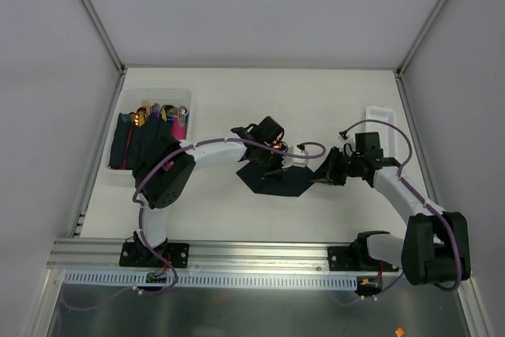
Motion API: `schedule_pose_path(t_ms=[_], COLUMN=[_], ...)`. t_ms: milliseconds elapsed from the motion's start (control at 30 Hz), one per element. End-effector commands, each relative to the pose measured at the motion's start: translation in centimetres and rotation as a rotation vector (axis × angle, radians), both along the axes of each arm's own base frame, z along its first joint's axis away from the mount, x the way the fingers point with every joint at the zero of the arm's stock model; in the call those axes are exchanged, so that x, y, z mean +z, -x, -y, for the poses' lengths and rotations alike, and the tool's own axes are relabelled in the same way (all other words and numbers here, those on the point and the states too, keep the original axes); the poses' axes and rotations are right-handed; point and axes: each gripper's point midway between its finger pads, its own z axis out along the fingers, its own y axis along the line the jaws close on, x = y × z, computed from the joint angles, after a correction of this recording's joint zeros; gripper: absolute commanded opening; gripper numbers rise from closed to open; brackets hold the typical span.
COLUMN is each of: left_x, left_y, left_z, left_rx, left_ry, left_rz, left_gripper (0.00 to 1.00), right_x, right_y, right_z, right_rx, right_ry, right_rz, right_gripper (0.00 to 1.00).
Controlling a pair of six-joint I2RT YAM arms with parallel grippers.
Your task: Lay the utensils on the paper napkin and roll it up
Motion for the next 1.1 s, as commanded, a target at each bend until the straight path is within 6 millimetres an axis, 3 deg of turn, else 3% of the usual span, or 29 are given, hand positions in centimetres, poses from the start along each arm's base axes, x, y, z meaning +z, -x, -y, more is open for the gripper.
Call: schedule_pose_path(t_ms=[0, 200, 800, 1067], left_x=[0.6, 0.1, -0.4, -0.3], left_y=[-0.9, -1.5, -2.5, -2.6], left_z=[0.7, 0.6, 0.4, 0.4], left_rx=[-0.014, 0.003, 0.04, 0.05], left_ry=[0.035, 0.029, 0.03, 0.031], left_rz=[-0.005, -0.017, -0.05, -0.056], left_gripper=[0.0, 0.0, 0.0, 0.0], right_x=[0.4, -0.1, -3.0, -6.0], right_y=[-0.5, -0.3, -0.8, -0.7], right_z=[-1.9, -4.0, -7.8, -8.2], right_rx=[0.016, 0.044, 0.072, 0.062], right_ry=[-0.066, -0.093, -0.133, -0.091], right_rz=[0.017, 0.004, -0.072, -0.147], right_gripper=[0.07, 0.06, 0.05, 0.03])
